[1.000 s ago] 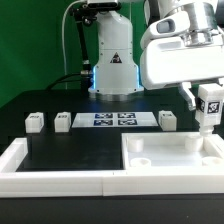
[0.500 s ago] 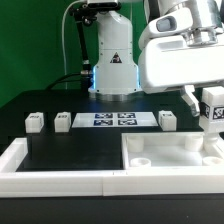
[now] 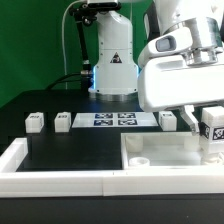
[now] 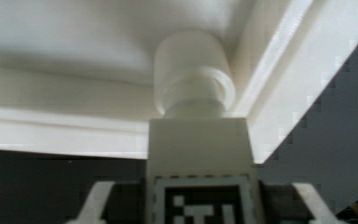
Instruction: Assemble square table
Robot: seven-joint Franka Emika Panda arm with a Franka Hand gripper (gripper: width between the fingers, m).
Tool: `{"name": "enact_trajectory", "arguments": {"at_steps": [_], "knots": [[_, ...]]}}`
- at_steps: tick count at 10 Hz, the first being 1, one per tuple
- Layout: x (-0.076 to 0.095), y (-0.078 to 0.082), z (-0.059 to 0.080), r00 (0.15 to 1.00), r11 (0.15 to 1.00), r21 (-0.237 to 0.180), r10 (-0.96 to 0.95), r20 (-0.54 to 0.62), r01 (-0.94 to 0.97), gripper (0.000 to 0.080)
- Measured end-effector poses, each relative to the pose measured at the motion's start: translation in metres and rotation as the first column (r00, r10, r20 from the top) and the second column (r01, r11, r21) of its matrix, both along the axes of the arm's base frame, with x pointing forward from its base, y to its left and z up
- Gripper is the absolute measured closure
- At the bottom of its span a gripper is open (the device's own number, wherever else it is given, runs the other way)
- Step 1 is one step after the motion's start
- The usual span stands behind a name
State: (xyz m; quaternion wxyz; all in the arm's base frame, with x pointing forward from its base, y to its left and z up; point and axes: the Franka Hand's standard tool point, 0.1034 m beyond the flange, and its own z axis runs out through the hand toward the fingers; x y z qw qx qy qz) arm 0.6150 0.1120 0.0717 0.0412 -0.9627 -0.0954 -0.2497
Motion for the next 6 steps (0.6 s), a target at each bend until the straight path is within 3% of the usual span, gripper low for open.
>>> {"name": "enact_trajectory", "arguments": {"at_steps": [3,6], "knots": [[-0.0037,0.0046,-0.0074,1.000,1.000,0.000,0.005,0.003,-0.005,0.0509],[-0.0049,0.0067,-0.0098,0.997,1.000,-0.003,-0.001,0.082,0.001,0.0509]]}}
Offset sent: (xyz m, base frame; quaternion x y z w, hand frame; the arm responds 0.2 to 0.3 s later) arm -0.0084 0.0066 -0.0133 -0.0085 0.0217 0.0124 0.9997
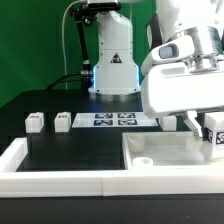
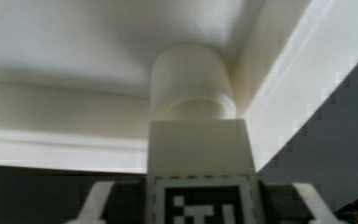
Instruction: Assemble square table
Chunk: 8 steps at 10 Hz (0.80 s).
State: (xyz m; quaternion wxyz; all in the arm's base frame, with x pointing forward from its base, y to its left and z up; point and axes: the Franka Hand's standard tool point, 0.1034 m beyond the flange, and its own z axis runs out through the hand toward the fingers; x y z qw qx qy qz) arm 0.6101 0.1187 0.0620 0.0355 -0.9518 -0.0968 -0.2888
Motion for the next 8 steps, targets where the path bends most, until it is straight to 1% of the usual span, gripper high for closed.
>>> {"name": "enact_trajectory", "arguments": {"at_steps": [3,4,5,6,8], "knots": [[0.0005,-0.0003,-0.0003,1.000,1.000,0.000,0.001,-0.011,-0.001,0.0509],[0.0005,-0.0003,-0.0004,1.000,1.000,0.000,0.001,-0.012,-0.001,0.0243],[0.0004,-0.0003,-0.0006,1.000,1.000,0.000,0.001,-0.012,-0.001,0.0243],[0.0003,-0.0003,-0.0007,1.000,1.000,0.000,0.001,-0.012,-0.001,0.0170],[0.0002,-0.0004,-0.0010,1.000,1.000,0.000,0.001,-0.013,-0.001,0.0156]]}}
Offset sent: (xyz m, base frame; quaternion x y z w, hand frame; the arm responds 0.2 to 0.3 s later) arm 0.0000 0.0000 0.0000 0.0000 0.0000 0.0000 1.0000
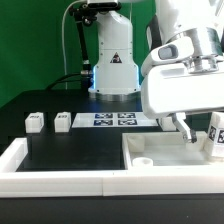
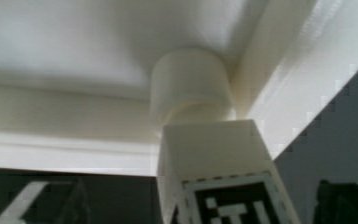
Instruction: Assemble square table
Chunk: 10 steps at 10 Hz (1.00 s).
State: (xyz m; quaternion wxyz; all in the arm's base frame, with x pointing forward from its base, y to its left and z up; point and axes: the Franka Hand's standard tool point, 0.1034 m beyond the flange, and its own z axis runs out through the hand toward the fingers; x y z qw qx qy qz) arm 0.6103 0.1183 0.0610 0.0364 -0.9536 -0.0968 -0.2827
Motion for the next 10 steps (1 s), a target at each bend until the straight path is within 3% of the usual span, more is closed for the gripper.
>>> {"name": "enact_trajectory", "arguments": {"at_steps": [2,5,8,10], "knots": [[0.000,0.001,0.001,1.000,1.000,0.000,0.002,-0.010,-0.002,0.0150],[0.006,-0.001,0.031,1.000,1.000,0.003,0.007,-0.024,-0.006,0.0150],[0.004,0.002,0.027,0.997,1.000,0.005,0.015,-0.074,-0.015,0.0150],[0.007,0.006,0.024,0.972,1.000,0.008,0.027,-0.234,-0.026,0.0150]]}}
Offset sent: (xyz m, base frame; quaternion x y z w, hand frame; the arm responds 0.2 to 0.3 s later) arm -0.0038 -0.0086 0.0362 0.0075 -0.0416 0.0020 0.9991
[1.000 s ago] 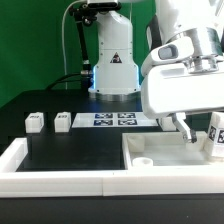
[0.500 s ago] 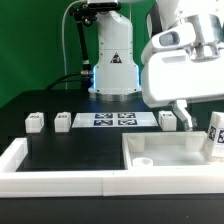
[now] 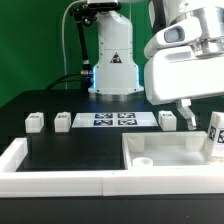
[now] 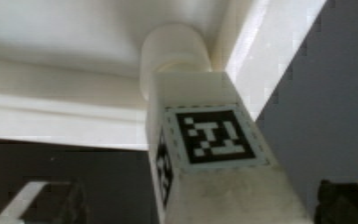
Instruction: Assemble square table
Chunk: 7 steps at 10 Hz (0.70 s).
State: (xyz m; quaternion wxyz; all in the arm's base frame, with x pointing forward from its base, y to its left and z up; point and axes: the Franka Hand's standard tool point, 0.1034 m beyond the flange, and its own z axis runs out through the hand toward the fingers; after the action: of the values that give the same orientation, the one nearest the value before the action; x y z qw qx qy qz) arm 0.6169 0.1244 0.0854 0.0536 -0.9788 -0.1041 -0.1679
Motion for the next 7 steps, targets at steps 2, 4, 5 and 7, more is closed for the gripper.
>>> {"name": "enact_trajectory", "arguments": {"at_steps": [2,4,5,7], "knots": [[0.007,-0.003,0.005,0.992,1.000,-0.003,0.007,-0.127,-0.008,0.0150],[0.001,0.004,0.004,0.959,1.000,0.003,0.003,-0.282,-0.003,0.0150],[0.000,0.005,0.002,0.951,1.000,0.001,0.011,-0.309,-0.011,0.0150],[-0.003,0.006,-0.002,0.948,1.000,0.000,0.013,-0.319,-0.013,0.0150]]}}
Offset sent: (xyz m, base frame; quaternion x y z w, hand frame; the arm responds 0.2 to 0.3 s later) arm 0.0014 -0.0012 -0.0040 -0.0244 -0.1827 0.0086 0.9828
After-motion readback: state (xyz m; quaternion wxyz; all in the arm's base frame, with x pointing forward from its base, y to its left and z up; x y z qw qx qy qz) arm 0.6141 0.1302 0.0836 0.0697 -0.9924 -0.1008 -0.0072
